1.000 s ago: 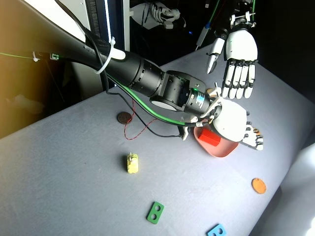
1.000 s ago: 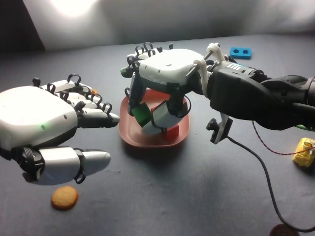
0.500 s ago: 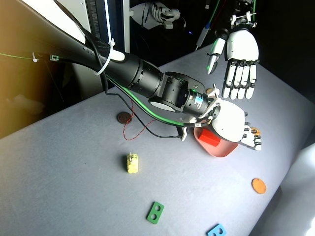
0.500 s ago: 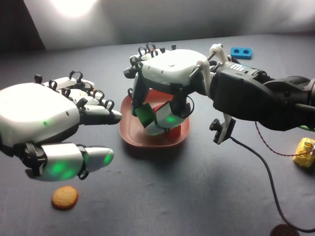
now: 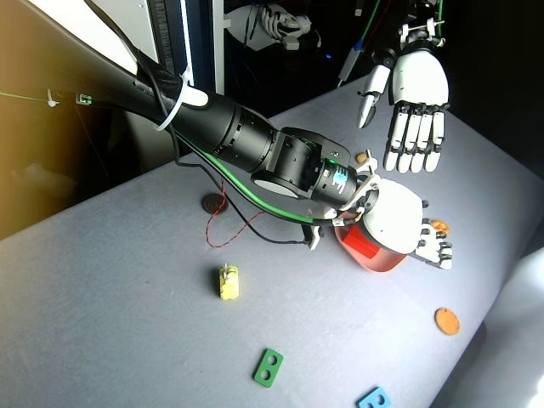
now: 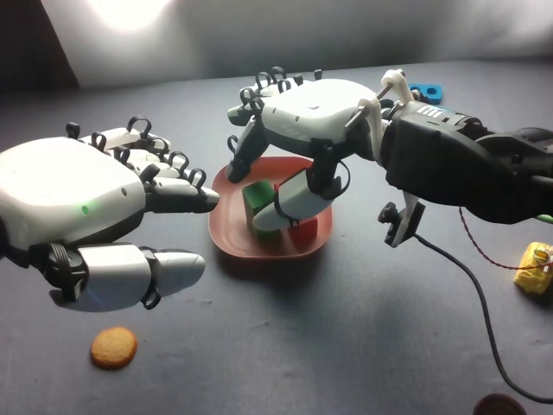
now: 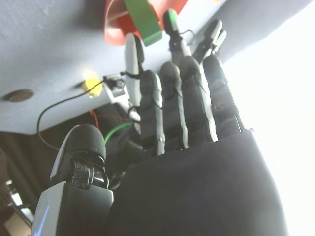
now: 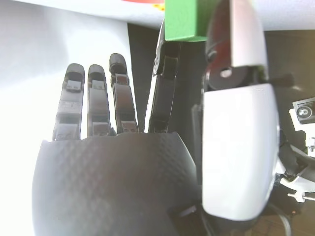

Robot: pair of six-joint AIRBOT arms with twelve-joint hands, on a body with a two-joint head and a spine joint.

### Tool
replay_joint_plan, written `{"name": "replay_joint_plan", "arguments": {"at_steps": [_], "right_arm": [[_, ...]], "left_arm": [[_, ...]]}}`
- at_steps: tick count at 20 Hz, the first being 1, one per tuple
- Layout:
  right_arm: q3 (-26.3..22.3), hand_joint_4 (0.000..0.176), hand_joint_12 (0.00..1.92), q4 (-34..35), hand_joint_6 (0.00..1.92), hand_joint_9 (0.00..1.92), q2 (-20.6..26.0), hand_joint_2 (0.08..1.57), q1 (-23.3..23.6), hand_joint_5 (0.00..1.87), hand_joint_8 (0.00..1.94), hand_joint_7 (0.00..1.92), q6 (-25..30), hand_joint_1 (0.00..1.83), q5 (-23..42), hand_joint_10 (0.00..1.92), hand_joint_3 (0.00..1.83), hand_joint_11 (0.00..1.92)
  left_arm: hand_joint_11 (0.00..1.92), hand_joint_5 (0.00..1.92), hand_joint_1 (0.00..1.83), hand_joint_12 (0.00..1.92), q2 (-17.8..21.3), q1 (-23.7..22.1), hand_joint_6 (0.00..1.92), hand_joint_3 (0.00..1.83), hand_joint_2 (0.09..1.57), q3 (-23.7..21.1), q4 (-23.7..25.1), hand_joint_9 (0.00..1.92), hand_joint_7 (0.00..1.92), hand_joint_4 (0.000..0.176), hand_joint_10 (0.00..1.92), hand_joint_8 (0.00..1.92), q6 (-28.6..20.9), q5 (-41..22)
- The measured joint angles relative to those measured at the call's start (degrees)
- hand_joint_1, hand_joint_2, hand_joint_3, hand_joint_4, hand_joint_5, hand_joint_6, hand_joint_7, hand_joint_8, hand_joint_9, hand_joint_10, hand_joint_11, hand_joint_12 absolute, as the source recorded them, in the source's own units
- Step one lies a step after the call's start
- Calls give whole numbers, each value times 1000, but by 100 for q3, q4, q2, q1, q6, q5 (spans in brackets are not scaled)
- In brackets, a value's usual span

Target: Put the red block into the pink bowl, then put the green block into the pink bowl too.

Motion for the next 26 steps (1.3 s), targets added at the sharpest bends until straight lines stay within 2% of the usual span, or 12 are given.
{"name": "replay_joint_plan", "arguments": {"at_steps": [4, 7, 8, 9, 12, 15, 16, 18, 19, 22, 24, 26], "right_arm": [[-4, 176, 0, -2, 0, 0, 90, 858, 22, 557, 0, 151, 103, 766, -59, 0, 0, 0], [-61, 176, 0, -103, 0, 0, 264, 847, 330, 133, 0, 15, 120, 793, -398, 0, 0, 0], [-98, 176, 0, -136, 0, 0, 326, 847, 457, 133, 0, 15, 131, 793, -448, 0, 0, 0], [-208, 166, 0, -149, 0, 0, 459, 844, 629, 81, 0, 2, 136, 792, -498, 0, 0, 0], [-697, 87, 0, -306, 0, 0, 920, 817, 994, 0, 0, 0, 144, 806, -610, 0, 0, 0], [-1069, 41, 0, -2013, 0, 0, 1342, 840, 1126, 0, 0, 0, 595, 704, -625, 0, 0, 0], [-1071, 43, 0, -2957, 1, 0, 1447, 834, 1150, 2, 0, 0, 1121, 727, -595, 0, 0, 0], [-1054, 43, 0, -4009, 3, 0, 1513, 840, 1143, 9, 0, 0, 1379, 736, -520, 0, 0, 0], [-1106, 38, 0, -4765, 6, 0, 1698, 835, 1093, 15, 0, 0, 2061, 728, -444, 0, 0, 0], [-1154, 31, 0, -5445, 1, 0, 1899, 838, 940, 8, 0, 0, 2518, 701, -299, 0, 0, 0], [-1137, 7, 0, -6736, 4, 0, 2166, 838, 695, 15, 0, 0, 3536, 792, 17, 0, 0, 0], [-1137, 0, 0, -7908, 0, 0, 2430, 849, 455, 2, 0, 0, 4614, 800, 507, 0, 2, 0]], "left_arm": [[0, 408, 7, 324, 0, -7, 1, 0, 1412, 0, 2, 252, 332, 0, 2, 0, 0, 2], [0, 370, 2, 330, 0, -28, 0, 2, 1419, 0, 17, 243, 308, 0, 0, 0, 4, 4], [0, 370, 2, 330, 0, -48, 0, 2, 1419, 0, 48, 243, 308, 0, 0, 0, 4, 11], [0, 359, 0, 335, 0, -70, 0, 0, 1415, 0, 76, 241, 297, 0, 1, 0, 4, 22], [0, 386, 1, 328, 0, -72, 4, 0, 1415, 61, 623, 255, 325, 0, 6, 4, -378, 35], [0, 362, 21, 347, 0, -179, 1, 1, 1409, 177, 2079, 235, 298, 0, 1, 2, -1582, 50], [0, 381, 3, 384, 9, -256, 4, 1, 1408, 205, 2887, 259, 325, 0, 6, 6, -2245, 22], [0, 396, 18, 394, 103, -271, 4, 0, 1406, 203, 3757, 277, 346, 0, 6, 5, -2964, -153], [0, 373, 3, 356, 105, -280, 1, 0, 1409, 205, 4059, 258, 327, 0, 1, 3, -3283, -319], [0, 383, 17, 373, 328, -278, 5, 0, 1403, 39, 4312, 263, 333, 0, 4, 5, -3322, -557], [0, 386, 8, 349, 439, -315, 1, 3, 1412, -164, 4411, 246, 324, 0, 2, 2, -3327, -673], [0, 368, 27, 284, 468, -315, 0, 1, 1414, -289, 4492, 213, 296, 0, 3, 2, -3353, -680]]}}
